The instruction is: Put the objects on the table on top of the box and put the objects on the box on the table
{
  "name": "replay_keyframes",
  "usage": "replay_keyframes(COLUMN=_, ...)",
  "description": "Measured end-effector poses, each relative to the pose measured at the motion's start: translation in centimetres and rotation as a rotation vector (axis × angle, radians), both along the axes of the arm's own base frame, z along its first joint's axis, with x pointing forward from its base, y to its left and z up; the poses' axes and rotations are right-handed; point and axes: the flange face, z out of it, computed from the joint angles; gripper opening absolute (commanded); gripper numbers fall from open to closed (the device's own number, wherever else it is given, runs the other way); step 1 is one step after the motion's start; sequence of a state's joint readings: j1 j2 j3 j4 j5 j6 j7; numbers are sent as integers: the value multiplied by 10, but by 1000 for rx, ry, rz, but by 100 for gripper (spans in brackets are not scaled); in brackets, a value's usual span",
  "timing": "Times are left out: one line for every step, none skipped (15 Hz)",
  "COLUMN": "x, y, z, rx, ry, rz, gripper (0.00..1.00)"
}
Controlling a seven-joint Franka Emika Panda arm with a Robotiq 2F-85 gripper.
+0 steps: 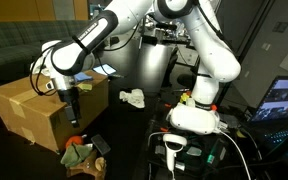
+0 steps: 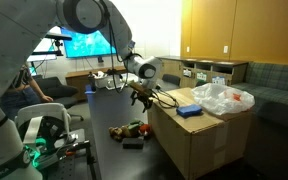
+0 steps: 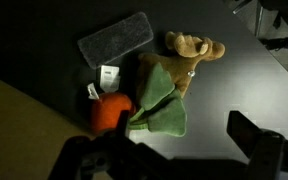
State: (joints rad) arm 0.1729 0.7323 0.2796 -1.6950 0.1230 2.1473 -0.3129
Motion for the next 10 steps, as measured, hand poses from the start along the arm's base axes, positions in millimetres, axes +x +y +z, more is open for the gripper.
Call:
replay_keyframes(x=-3, y=0, z=-3, rx=-4, ry=6, rz=-5, gripper=100)
replay_keyframes(x=-7, y=-1, z=-7, rx=-8, ry=11, rz=-10, gripper=100)
replay_keyframes(x=-11, y=-1, z=-11, rx=-10, ry=12, rz=-22, gripper=100)
replay_keyframes(x=-16, y=-2, z=-15, rx=-12, ry=8, rz=-42, gripper=100)
replay_keyframes(x=-22, y=-2, z=-18, rx=-15, ry=-1, rz=-69, gripper=100)
replay_keyframes(x=-28, y=-3, z=-21, rx=-19, ry=-16, rz=-100, gripper=100)
replay_keyframes(x=-36, y=-5, z=-23, rx=-24, ry=-35, rz=-137, gripper=100)
replay_keyframes(x=-45, y=-6, z=-24, rx=-28, ry=-58, rz=-178, gripper=100)
replay_keyframes(x=-55, y=-8, z=-24, rx=-33, ry=-79, rz=-221, gripper=100)
replay_keyframes(x=-65, y=-9, z=-23, rx=-38, ry=-102, rz=-268, gripper=100)
